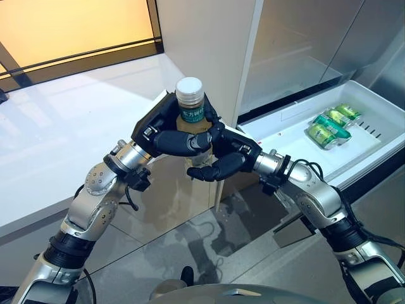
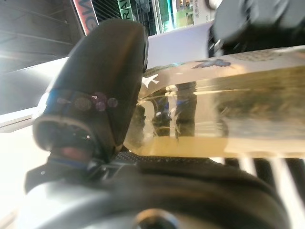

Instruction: Put drinks into fridge and close the fridge

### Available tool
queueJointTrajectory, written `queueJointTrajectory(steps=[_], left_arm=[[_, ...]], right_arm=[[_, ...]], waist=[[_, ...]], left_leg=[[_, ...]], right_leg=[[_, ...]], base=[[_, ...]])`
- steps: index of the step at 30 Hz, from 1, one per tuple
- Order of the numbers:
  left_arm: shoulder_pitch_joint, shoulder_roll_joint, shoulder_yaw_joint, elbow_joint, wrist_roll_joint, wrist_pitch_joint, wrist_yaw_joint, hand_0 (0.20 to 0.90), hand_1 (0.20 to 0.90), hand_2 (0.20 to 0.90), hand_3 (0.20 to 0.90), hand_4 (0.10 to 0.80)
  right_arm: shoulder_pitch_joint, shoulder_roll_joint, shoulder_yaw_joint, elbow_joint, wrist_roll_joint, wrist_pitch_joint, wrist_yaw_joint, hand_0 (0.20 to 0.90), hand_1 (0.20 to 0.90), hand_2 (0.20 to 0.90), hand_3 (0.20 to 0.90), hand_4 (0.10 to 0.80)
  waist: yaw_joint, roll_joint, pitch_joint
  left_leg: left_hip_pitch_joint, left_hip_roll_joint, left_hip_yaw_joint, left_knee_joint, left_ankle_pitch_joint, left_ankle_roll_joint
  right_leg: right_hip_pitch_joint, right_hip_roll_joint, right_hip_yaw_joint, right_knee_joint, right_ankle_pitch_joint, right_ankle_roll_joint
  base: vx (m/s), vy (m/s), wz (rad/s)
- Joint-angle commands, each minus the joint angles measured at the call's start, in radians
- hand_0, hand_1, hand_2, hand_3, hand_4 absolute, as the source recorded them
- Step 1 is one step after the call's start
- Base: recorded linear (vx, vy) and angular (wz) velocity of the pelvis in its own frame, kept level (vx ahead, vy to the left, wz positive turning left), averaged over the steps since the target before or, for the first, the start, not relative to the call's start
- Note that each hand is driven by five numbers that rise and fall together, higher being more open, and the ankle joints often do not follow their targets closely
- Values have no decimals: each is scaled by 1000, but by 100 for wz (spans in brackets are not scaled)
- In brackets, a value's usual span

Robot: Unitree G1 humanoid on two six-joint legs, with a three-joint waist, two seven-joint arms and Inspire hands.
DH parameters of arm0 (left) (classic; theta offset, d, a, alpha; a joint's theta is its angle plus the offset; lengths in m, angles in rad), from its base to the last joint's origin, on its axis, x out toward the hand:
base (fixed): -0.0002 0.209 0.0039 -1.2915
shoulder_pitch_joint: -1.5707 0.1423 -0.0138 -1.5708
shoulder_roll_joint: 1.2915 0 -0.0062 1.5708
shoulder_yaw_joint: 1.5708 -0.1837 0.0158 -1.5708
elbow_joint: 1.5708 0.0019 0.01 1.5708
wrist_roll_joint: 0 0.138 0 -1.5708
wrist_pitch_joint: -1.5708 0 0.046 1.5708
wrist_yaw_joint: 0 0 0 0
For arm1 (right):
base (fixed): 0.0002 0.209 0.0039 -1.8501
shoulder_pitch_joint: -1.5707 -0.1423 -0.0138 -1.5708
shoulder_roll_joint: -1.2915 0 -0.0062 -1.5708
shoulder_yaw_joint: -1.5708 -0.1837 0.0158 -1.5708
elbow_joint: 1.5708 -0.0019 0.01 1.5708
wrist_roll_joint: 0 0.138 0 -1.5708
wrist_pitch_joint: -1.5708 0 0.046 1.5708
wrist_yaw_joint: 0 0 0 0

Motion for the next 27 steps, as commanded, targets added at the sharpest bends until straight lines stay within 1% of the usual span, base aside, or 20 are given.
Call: queueJointTrajectory(steps=[1,5,10,11,12,13,14,27], left_arm=[[-213,-11,30,-50,-64,-109,3,300,300,300,200,100],[-213,0,30,-53,-63,-105,-15,300,300,300,200,100],[-223,-6,24,-55,-85,-96,-21,300,300,300,200,100],[-225,-7,21,-56,-86,-95,-21,300,300,300,200,100],[-227,-8,18,-56,-91,-94,-22,300,300,300,200,100],[-227,-9,17,-56,-92,-93,-23,300,300,300,200,100],[-229,-13,13,-54,-92,-90,-23,300,300,300,200,100],[-244,-18,-4,-57,-111,-70,-25,300,300,300,200,100]], right_arm=[[-147,56,-8,-49,85,-85,-26,900,900,900,900,800],[-158,58,-5,-58,93,-83,-35,900,900,900,900,800],[-171,71,9,-53,101,-64,-42,900,900,900,900,800],[-172,73,12,-52,101,-63,-45,608,608,608,560,460],[-173,74,14,-51,108,-62,-46,608,608,608,560,460],[-173,75,15,-51,109,-63,-44,375,375,375,288,188],[-171,80,21,-52,105,-61,-50,300,300,300,200,100],[-199,90,37,-38,119,-63,-73,300,300,300,200,100]], waist=[[8,-11,-108],[11,-11,-110],[12,-11,-112],[12,-11,-112],[12,-11,-111],[12,-11,-111],[12,-11,-111],[13,-10,-111]], left_leg=[[47,-34,-19,1,-111,16],[47,-34,-18,1,-111,17],[48,-34,-17,1,-111,18],[48,-34,-17,1,-111,18],[49,-34,-17,1,-111,19],[49,-34,-18,1,-111,19],[49,-35,-18,1,-111,19],[49,-37,-17,1,-111,20]], right_leg=[[-48,-17,8,20,53,59],[-49,-16,10,20,53,59],[-47,-15,10,20,52,57],[-47,-15,9,21,53,56],[-47,-15,9,21,53,56],[-47,-16,9,21,53,56],[-47,-16,9,21,53,57],[-47,-18,5,21,54,57]], base=[[0,0,0],[0,0,0],[0,0,0],[0,0,0],[0,0,0],[0,0,0],[0,0,0],[0,0,0]])
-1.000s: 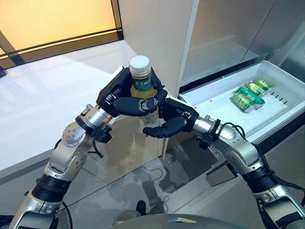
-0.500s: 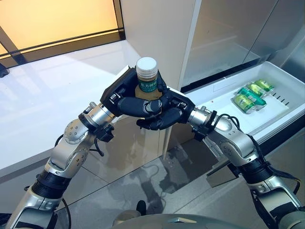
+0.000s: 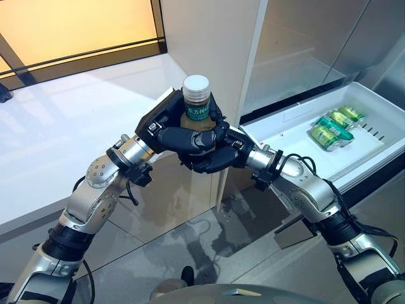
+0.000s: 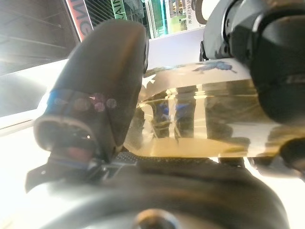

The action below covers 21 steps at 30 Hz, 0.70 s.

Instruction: Put drinks into fridge and close the fridge

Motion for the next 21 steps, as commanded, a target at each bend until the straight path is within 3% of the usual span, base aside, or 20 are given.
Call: queueJointTrajectory(steps=[1,4,5,6,7,14,21], left_arm=[[-187,-45,-4,-56,-91,-133,-16,300,300,300,200,100],[-188,-45,0,-54,-82,-129,-17,300,300,300,200,100],[-188,-44,0,-53,-71,-126,-15,514,514,514,450,350],[-187,-42,0,-53,-67,-126,-14,615,615,615,568,468],[-188,-35,1,-51,-66,-135,2,900,900,900,900,800],[-167,-11,64,-36,-54,-166,62,900,900,900,900,800],[-99,13,147,-22,-74,-169,36,900,900,900,900,800]], right_arm=[[-168,77,-12,-37,112,-84,-26,300,300,300,200,100],[-175,78,-15,-35,117,-87,-34,300,300,300,200,100],[-178,76,-18,-35,120,-91,-37,300,300,300,200,100],[-178,75,-19,-37,121,-92,-38,300,300,300,200,100],[-180,70,-22,-39,122,-100,-45,300,300,300,200,100],[-184,44,-69,-51,113,-126,-56,300,300,300,200,100],[-186,-17,-143,-84,120,-161,-67,300,300,300,200,100]], waist=[[2,-10,-111],[3,-11,-113],[2,-11,-113],[2,-11,-113],[2,-11,-114],[6,-13,-116],[13,-16,-117]], left_leg=[[49,-37,-13,1,-112,20],[49,-37,-12,1,-112,20],[50,-36,-11,1,-111,20],[50,-36,-10,1,-112,20],[49,-36,-10,1,-111,19],[45,-38,-15,1,-110,18],[43,-37,-19,1,-110,17]], right_leg=[[-49,-18,8,21,54,56],[-49,-18,8,21,54,56],[-49,-18,8,21,55,56],[-48,-18,8,21,55,56],[-49,-17,9,20,55,57],[-50,-17,10,19,55,56],[-52,-17,7,19,56,57]], base=[[0,0,0],[0,0,0],[0,0,0],[0,0,0],[0,0,0],[0,0,0],[0,0,0]])
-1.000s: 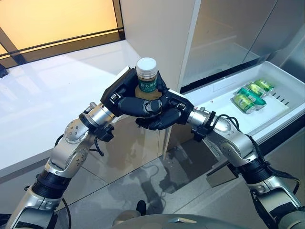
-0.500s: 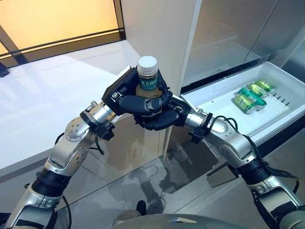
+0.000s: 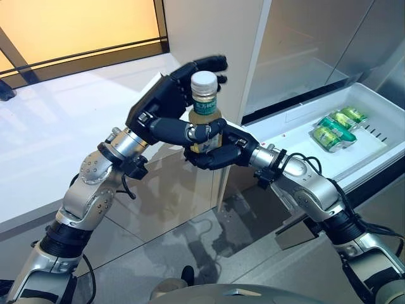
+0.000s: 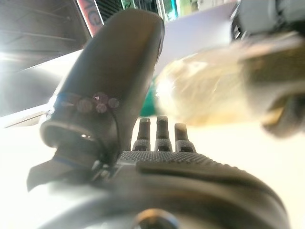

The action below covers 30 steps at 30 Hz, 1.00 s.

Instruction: Put drinks into fridge and close the fridge

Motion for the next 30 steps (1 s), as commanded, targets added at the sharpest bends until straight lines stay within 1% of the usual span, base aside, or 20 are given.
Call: queueJointTrajectory(steps=[1,8,10,11,12,13,14,15,18,19,20,21,22,23,25,28,30], left_arm=[[-67,11,72,-18,-60,-121,-12,900,900,900,900,800],[-5,-14,118,-20,-131,-100,-30,900,900,900,900,800],[13,-28,127,-21,-178,-108,-40,900,900,900,900,800],[33,-49,136,-20,-255,-83,-72,900,900,900,900,800],[41,-63,138,-19,-277,-69,-87,900,900,900,900,800],[68,-100,138,-27,-339,-17,-126,900,900,900,900,800],[81,-119,134,-31,-371,16,-143,900,900,900,900,800],[88,-130,131,-29,-383,28,-149,900,900,900,900,800],[131,-208,111,-25,-508,123,-223,900,900,900,900,800],[148,-235,102,-22,-540,163,-266,900,900,900,900,800],[174,-269,79,-18,-597,224,-335,900,900,900,900,800],[178,-274,76,-18,-603,232,-345,900,900,900,900,800],[199,-302,56,-13,-645,286,-438,900,900,900,900,800],[214,-315,33,-14,-660,311,-486,900,900,900,900,800],[237,-328,6,-9,-672,337,-535,900,900,900,900,800],[284,-355,-30,35,-745,452,-568,900,900,900,900,800],[324,-371,-43,82,-739,501,-570,900,900,900,900,800]], right_arm=[[-180,56,-160,-95,104,-170,-9,300,300,300,200,100],[-169,14,-227,-153,84,-222,-31,300,300,300,200,100],[-164,1,-247,-169,87,-241,-40,300,300,300,200,100],[-159,-5,-270,-180,89,-257,-47,300,300,300,200,100],[-157,-4,-277,-182,89,-262,-47,300,300,300,200,100],[-150,-2,-293,-198,84,-275,-58,300,300,300,200,100],[-145,0,-300,-208,74,-285,-68,300,300,300,200,100],[-144,-1,-304,-212,76,-284,-71,300,300,300,200,100],[-133,-6,-338,-244,66,-295,-110,300,300,300,200,100],[-127,-10,-355,-250,66,-300,-123,300,300,300,200,100],[-120,-17,-375,-261,64,-308,-140,300,300,300,200,100],[-118,-19,-378,-263,64,-309,-142,300,300,300,200,100],[-109,-29,-397,-276,67,-314,-159,300,300,300,200,100],[-107,-32,-408,-282,59,-314,-166,300,300,300,200,100],[-103,-50,-421,-287,55,-321,-181,300,300,300,200,100],[-83,-83,-451,-285,53,-347,-204,300,300,300,200,100],[-66,-102,-481,-281,55,-358,-211,300,300,300,200,100]], waist=[[-1,-16,-118],[-1,-19,-120],[-2,-21,-120],[-4,-22,-120],[-4,-23,-120],[-6,-24,-119],[-7,-24,-119],[-8,-24,-119],[-15,-24,-117],[-19,-24,-116],[-23,-24,-114],[-23,-24,-114],[-29,-24,-113],[-33,-24,-112],[-37,-24,-109],[-44,-24,-105],[-47,-27,-101]], left_leg=[[43,-36,-16,1,-110,17],[42,-36,-19,1,-111,17],[42,-37,-19,1,-112,18],[42,-36,-19,1,-113,18],[42,-36,-19,1,-114,18],[39,-37,-19,1,-109,19],[39,-37,-20,1,-110,20],[42,-37,-20,1,-115,20],[40,-35,-15,1,-113,21],[42,-34,-13,1,-115,22],[42,-35,-11,1,-117,23],[43,-35,-10,1,-118,23],[44,-35,-8,1,-121,24],[44,-34,-5,1,-122,23],[44,-33,-2,1,-124,23],[45,-32,2,1,-128,23],[45,-30,6,1,-129,22]], right_leg=[[-52,-18,7,18,56,57],[-53,-17,8,18,58,58],[-54,-16,9,17,57,58],[-55,-16,11,19,57,57],[-55,-16,11,19,56,57],[-61,-15,14,21,59,55],[-62,-15,15,23,60,55],[-59,-14,16,21,57,55],[-66,-15,21,27,60,54],[-67,-15,22,29,60,52],[-68,-15,26,29,61,51],[-69,-14,26,29,61,51],[-69,-14,30,30,61,50],[-72,-14,33,31,62,50],[-74,-13,36,33,63,48],[-76,-11,42,32,65,47],[-77,-10,44,32,67,47]], base=[[0,0,0],[0,0,0],[0,0,0],[0,0,0],[-40,1,-1],[-37,1,-1],[0,0,0],[0,0,0],[-11,4,0],[0,0,0],[0,0,0],[0,0,0],[0,0,0],[0,0,0],[0,0,0],[1,14,-6],[2,3,-2]])
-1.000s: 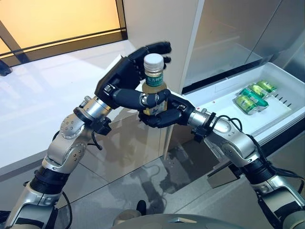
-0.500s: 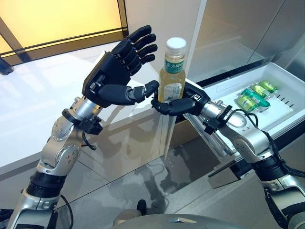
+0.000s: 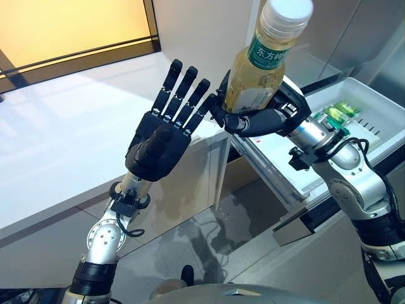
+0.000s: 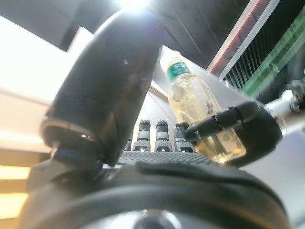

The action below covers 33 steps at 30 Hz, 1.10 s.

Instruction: Put drinks into fridge and close the fridge

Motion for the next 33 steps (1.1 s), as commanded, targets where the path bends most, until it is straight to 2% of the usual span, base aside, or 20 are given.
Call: queueJointTrajectory(steps=[1,3,4,8,11,13,16,18,21,24,27,31,33], left_arm=[[49,10,-122,32,-29,161,-134,900,900,900,900,800],[85,-3,-125,82,-16,208,-145,900,900,900,900,800],[117,-14,-118,142,56,230,-172,900,900,900,900,800],[208,-37,-89,337,168,262,-270,900,900,900,900,800],[234,-42,-78,420,246,242,-296,900,900,900,900,800],[250,-54,-68,505,311,171,-294,900,900,900,900,800],[257,-45,-54,593,475,-48,-147,900,900,900,900,800],[257,-16,-65,623,527,-179,-3,900,900,900,900,800],[244,23,-65,631,712,-370,229,900,900,900,900,800],[225,42,-46,667,855,-460,438,900,900,900,900,800],[211,39,-20,729,981,-506,573,900,900,900,900,800],[209,24,-15,824,1089,-560,676,900,900,900,900,800],[206,22,-17,845,1121,-560,713,900,900,900,900,800]], right_arm=[[-112,17,-233,-22,56,-186,-129,300,300,300,200,100],[-94,9,-255,-17,56,-197,-131,300,300,300,200,100],[-76,-2,-280,-11,58,-208,-140,300,300,300,200,100],[-12,-32,-358,2,82,-242,-147,300,300,300,200,100],[18,-40,-392,9,90,-250,-157,300,300,300,200,100],[44,-42,-418,14,87,-253,-160,300,300,300,200,100],[97,-43,-458,18,75,-241,-176,300,300,300,200,100],[137,-47,-487,27,68,-236,-185,300,300,300,200,100],[192,-49,-534,40,72,-220,-188,300,300,300,200,100],[239,-38,-561,69,11,-207,-192,300,300,300,200,100],[261,-37,-567,112,-50,-191,-190,300,300,300,200,100],[243,-61,-545,184,-124,-180,-211,300,300,300,200,100],[223,-76,-528,213,-137,-170,-216,300,300,300,200,100]], waist=[[3,-27,-102],[2,-28,-100],[1,-30,-97],[-5,-31,-96],[-9,-32,-95],[-16,-31,-95],[-27,-32,-90],[-31,-32,-87],[-35,-34,-85],[-33,-39,-82],[-30,-47,-79],[-17,-58,-75],[-13,-63,-70]], left_leg=[[51,-30,-7,2,-128,20],[51,-30,-5,2,-131,20],[51,-30,-4,2,-131,19],[41,-26,5,2,-129,17],[36,-23,14,2,-126,15],[32,-20,23,2,-125,14],[28,-17,36,2,-123,14],[25,-16,41,2,-120,15],[19,-17,47,2,-116,16],[14,-17,54,2,-112,16],[13,-17,58,2,-109,15],[16,-16,61,3,-117,12],[12,-17,64,3,-108,11]], right_leg=[[-63,-10,31,32,68,46],[-62,-8,32,30,66,47],[-63,-7,34,29,68,48],[-71,-5,39,23,73,52],[-76,-4,43,23,75,52],[-82,-3,48,23,76,53],[-89,-1,55,26,76,54],[-93,0,58,27,77,55],[-100,3,59,27,77,57],[-103,4,57,26,79,58],[-106,4,51,27,81,59],[-97,4,39,21,76,60],[-101,2,35,23,83,59]], base=[[-5,-2,-4],[4,-2,-4],[-1,-4,-4],[-16,1,-6],[-9,5,-7],[-9,10,-7],[-7,15,-11],[-5,6,-4],[0,0,0],[-7,-6,-9],[4,-11,-5],[30,-10,0],[18,-5,1]])
